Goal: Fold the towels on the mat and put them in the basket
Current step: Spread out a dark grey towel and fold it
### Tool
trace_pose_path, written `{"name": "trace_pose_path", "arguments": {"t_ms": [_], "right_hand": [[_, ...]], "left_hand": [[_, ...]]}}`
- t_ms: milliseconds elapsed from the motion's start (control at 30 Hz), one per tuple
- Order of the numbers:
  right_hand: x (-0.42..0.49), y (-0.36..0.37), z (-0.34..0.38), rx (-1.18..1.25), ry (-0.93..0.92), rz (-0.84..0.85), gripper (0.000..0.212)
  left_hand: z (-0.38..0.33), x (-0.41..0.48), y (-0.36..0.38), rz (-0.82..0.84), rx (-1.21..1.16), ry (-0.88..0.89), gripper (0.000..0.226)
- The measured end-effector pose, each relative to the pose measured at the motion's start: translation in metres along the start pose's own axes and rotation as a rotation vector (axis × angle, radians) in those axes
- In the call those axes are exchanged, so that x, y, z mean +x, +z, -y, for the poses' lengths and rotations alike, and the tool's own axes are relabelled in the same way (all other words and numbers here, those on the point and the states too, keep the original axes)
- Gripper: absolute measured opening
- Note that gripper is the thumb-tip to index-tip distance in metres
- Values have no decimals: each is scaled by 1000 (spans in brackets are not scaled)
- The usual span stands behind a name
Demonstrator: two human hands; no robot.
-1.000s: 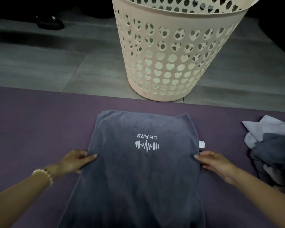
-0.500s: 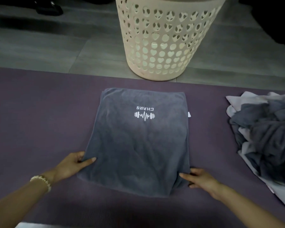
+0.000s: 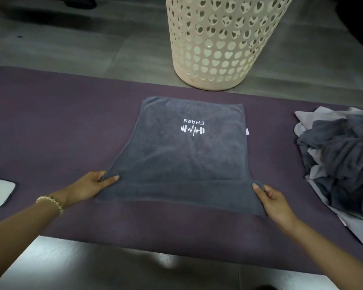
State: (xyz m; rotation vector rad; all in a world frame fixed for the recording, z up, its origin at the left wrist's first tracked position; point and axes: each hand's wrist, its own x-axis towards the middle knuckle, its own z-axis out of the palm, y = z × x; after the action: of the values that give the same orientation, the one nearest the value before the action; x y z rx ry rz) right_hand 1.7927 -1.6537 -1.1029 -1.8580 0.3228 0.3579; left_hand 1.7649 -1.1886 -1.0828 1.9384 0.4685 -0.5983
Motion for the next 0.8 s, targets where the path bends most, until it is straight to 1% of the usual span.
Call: {"name": "trace_pose_path", "arguments": {"t_ms": [133,200,267,300,367,433,500,567,600,633,667,700,733,767,800], "right_hand": [[-12,-2,-21,-97,224,115,22],[-22,-3,-29,-132,278,179,18],[-26,-7,-34,-164,284,181,16],[-26,-10,-37,-189,276,168,19],[-26,-16,-44,-295,235,142,32],[-26,-18,-48,-389,202,115,38],[-26,-16,-52,-436,175,86,39],[-29,-11,-52,-475,133,23,33],[-31,-7,-51,-501,92,-43,27],[-32,-2,-49,-535,37,-131,22],[-33,5,-46,-581,-49,-221,21],[-33,14,-43,-639,-170,-280,23],[-32,27,-40,-697,-302,-289,28],[-30,41,-36,-752,-423,-247,34],[-29,57,-33,-810,-522,-175,41]], "left_hand": [[11,-5,7,58,75,-137,30],[18,-5,12,83,134,-170,27],[24,-4,13,65,159,-185,23],[29,-2,13,49,150,-190,22],[35,1,13,22,126,-202,20],[41,1,16,23,130,-210,19],[47,4,19,0,142,-211,20],[49,6,20,-47,166,-199,22],[49,6,22,-82,217,-179,25],[46,5,24,-140,317,-150,25],[43,4,28,-242,436,-106,24],[38,2,36,-378,518,-23,24],[34,2,46,-495,581,118,28],[30,2,59,-545,665,299,37],[26,3,75,-511,773,466,47]]}}
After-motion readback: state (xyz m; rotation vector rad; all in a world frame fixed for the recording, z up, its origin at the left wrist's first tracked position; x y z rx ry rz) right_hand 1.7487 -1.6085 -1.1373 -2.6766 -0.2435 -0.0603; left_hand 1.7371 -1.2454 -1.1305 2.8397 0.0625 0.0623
